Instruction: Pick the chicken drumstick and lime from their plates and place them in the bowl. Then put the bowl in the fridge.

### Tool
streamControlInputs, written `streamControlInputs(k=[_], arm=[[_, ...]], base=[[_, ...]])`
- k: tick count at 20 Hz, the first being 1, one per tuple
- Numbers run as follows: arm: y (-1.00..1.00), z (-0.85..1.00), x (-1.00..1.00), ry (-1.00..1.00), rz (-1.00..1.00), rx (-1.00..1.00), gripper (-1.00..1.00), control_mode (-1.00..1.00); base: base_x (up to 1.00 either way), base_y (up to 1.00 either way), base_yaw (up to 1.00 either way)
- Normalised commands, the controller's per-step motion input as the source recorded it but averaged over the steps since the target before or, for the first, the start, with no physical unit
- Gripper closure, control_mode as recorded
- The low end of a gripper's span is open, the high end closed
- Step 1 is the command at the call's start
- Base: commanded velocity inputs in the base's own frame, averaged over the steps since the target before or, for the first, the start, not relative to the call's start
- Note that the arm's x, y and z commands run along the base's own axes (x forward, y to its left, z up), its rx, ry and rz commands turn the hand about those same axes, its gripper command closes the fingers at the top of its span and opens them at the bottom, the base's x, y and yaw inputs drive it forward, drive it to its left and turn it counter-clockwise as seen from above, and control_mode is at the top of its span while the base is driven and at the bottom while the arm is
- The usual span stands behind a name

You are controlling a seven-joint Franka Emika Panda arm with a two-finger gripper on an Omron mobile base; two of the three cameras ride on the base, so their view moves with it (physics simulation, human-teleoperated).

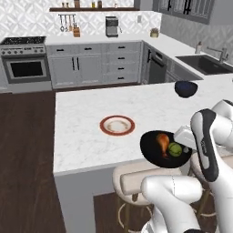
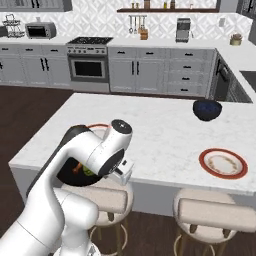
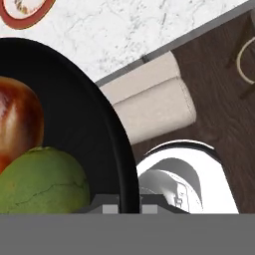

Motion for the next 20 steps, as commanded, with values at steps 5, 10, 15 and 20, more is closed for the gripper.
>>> streamControlInputs(k=[5, 10, 15, 20], arm=[[0.00, 0.00, 0.00, 0.00, 0.00, 0.00, 1.00, 1.00], [0.00, 0.00, 0.00, 0.00, 0.00, 0.00, 1.00, 1.00], [0.00, 0.00, 0.00, 0.00, 0.00, 0.00, 1.00, 1.00], [0.00, 0.00, 0.00, 0.00, 0.00, 0.00, 1.00, 1.00]], base=[[0.21, 1.00, 0.01], [0.09, 1.00, 0.00], [0.24, 1.00, 0.00], [0.44, 1.00, 0.00]])
